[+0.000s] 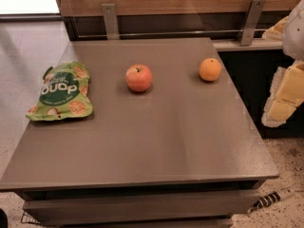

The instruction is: Move orange near green rice chip bag

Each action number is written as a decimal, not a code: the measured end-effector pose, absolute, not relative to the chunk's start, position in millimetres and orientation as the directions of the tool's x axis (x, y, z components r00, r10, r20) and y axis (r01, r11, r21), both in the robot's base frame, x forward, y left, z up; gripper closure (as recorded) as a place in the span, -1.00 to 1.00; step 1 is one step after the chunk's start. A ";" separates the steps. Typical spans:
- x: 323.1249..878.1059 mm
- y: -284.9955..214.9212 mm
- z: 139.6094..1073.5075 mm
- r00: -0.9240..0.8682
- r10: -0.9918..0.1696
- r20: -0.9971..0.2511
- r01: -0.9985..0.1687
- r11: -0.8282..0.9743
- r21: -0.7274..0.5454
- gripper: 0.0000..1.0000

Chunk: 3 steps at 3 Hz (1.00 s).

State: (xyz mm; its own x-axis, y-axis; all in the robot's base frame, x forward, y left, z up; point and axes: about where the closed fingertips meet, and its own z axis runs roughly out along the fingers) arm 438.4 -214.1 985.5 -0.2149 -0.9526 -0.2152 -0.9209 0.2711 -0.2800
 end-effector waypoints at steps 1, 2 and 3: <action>440.4 -214.5 985.1 -0.217 -0.950 -0.223 -0.919 0.276 -0.281 -1.00; 463.3 -220.0 979.7 -0.242 -0.918 -0.315 -0.897 0.335 -0.287 -1.00; 490.1 -228.5 967.6 -0.263 -0.854 -0.449 -0.867 0.413 -0.278 -1.00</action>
Offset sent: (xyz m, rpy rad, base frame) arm 0.0555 -0.0148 -0.0164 0.2104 -0.0700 -0.0865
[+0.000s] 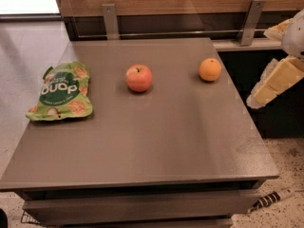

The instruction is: Move orange near green rice chip bag

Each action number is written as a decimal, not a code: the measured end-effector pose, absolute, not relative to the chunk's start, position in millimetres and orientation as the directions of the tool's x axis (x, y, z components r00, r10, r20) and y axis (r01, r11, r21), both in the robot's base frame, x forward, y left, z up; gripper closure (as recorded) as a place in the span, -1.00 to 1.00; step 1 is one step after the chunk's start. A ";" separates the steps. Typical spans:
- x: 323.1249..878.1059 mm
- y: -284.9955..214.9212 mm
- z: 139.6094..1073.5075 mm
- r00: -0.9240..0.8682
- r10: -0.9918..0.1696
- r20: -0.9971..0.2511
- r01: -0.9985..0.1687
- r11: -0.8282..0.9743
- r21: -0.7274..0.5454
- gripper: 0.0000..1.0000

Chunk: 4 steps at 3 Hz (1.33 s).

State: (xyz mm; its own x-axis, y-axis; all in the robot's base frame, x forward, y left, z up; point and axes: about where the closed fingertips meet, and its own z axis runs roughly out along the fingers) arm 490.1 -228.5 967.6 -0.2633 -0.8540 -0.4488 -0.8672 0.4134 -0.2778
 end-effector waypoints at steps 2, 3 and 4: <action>569.2 -223.4 967.2 -0.183 -0.653 -0.735 -0.789 0.543 -0.287 -1.00; 569.0 -223.3 967.3 -0.182 -0.654 -0.735 -0.789 0.543 -0.287 -1.00; 588.8 -217.2 950.6 -0.208 -0.621 -0.756 -0.799 0.553 -0.234 -1.00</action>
Offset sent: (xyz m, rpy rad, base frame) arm 0.1207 -0.0031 -0.0005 0.4643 -0.2925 -0.0636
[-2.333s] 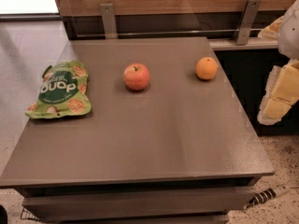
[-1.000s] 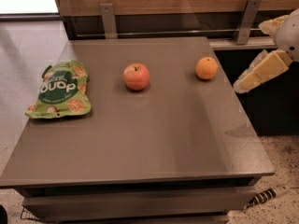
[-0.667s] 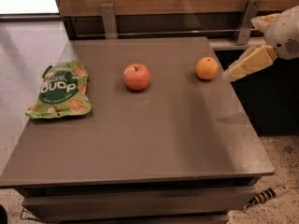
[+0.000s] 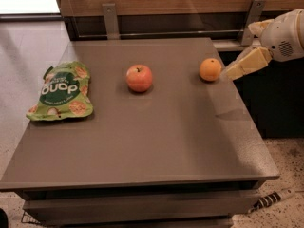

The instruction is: Move orange near green rice chip bag

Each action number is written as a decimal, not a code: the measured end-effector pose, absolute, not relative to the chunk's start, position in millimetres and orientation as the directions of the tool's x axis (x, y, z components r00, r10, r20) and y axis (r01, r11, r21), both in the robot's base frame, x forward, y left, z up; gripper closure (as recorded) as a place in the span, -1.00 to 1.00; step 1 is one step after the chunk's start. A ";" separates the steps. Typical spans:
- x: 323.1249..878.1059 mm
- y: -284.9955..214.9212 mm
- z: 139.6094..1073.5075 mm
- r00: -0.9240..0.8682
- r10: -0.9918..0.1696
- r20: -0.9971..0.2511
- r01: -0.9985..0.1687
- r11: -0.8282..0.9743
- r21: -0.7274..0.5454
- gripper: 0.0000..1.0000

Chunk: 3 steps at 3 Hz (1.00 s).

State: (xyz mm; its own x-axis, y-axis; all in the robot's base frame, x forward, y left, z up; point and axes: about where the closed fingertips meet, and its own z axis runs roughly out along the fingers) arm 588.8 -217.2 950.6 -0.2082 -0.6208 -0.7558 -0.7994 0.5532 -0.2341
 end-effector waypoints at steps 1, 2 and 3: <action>624.5 -209.3 920.7 -0.236 -0.553 -0.799 -0.803 0.574 -0.160 -1.00; 652.5 -199.5 891.2 -0.258 -0.488 -0.834 -0.805 0.586 -0.094 -1.00; 668.8 -192.7 862.1 -0.278 -0.422 -0.863 -0.802 0.596 -0.033 -1.00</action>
Offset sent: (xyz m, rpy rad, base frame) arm 0.0994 0.0238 -0.0954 0.2665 0.0858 -0.0220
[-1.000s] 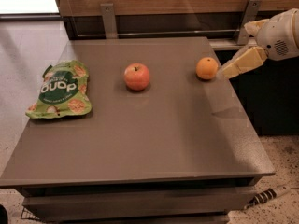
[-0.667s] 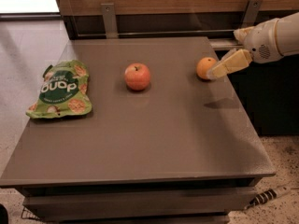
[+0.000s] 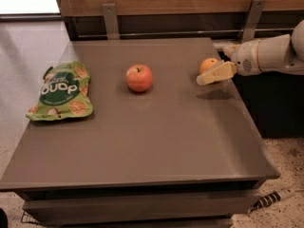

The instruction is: Move orange near green rice chip bag

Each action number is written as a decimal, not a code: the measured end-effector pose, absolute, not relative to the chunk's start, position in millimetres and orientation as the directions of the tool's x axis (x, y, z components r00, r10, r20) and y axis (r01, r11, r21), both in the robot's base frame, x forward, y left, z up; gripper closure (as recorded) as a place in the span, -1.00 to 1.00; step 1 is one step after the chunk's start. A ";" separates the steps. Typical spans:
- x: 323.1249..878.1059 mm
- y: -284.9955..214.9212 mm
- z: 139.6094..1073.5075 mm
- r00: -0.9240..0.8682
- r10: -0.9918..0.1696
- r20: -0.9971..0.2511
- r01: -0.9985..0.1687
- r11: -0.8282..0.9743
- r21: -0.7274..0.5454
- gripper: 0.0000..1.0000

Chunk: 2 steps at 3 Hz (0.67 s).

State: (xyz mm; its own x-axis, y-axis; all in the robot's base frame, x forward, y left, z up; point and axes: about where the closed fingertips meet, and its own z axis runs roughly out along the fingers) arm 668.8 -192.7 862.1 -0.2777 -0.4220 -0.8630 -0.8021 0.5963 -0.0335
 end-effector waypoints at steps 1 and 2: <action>681.9 -184.6 838.0 -0.278 -0.362 -0.890 -0.803 0.596 0.008 -1.00; 683.9 -179.7 832.9 -0.278 -0.356 -0.892 -0.807 0.590 0.016 -0.53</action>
Offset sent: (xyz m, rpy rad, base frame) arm 0.0125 0.0077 -0.0231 0.0658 0.0006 0.0013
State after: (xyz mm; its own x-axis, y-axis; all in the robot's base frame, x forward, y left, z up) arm 683.9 -179.7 832.9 -0.2781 -0.3558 -0.8922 -0.8070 0.5904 0.0161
